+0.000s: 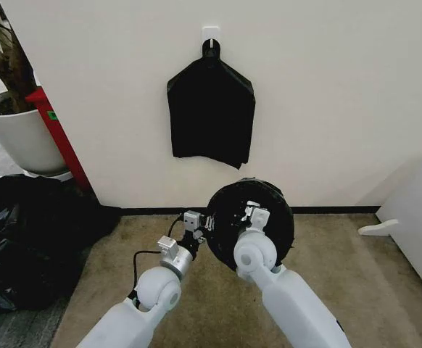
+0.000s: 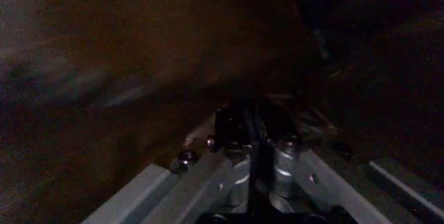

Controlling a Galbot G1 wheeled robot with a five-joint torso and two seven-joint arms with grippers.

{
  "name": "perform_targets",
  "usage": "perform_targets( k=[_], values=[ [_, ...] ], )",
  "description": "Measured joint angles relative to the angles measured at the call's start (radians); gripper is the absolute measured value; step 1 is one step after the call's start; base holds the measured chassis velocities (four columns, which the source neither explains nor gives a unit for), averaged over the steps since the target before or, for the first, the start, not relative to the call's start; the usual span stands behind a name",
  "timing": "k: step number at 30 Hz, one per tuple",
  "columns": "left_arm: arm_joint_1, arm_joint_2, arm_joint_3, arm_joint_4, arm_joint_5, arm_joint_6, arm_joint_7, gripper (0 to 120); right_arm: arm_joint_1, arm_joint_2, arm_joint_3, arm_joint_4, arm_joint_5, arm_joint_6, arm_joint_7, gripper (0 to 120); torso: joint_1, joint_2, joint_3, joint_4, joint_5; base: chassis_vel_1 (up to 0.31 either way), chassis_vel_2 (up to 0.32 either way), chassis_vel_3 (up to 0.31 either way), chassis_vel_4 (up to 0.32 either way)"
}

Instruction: Place the garbage bag over the trash bin.

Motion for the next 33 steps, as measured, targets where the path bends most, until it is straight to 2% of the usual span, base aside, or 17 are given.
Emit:
perform_targets(
  k=[24, 33],
  values=[
    [0.001, 0.01, 0.014, -0.028, 0.034, -0.021, 0.05, 2, 0.004, -0.009, 0.056, -0.056, 0.025, 0.0, -0.005, 0, 0.0, 0.0, 0.0, 0.0, 0.0001, 0.0, 0.0, 0.0, 0.0],
    [-0.014, 0.0, 0.012, -0.001, 0.021, -0.009, 0.03, 2, -0.039, -0.036, 0.041, 0.042, 0.038, -0.005, -0.021, 0, 0.0, 0.0, 0.0, 0.0001, 0.0001, 0.0, 0.0, 0.0, 0.0]
  ],
)
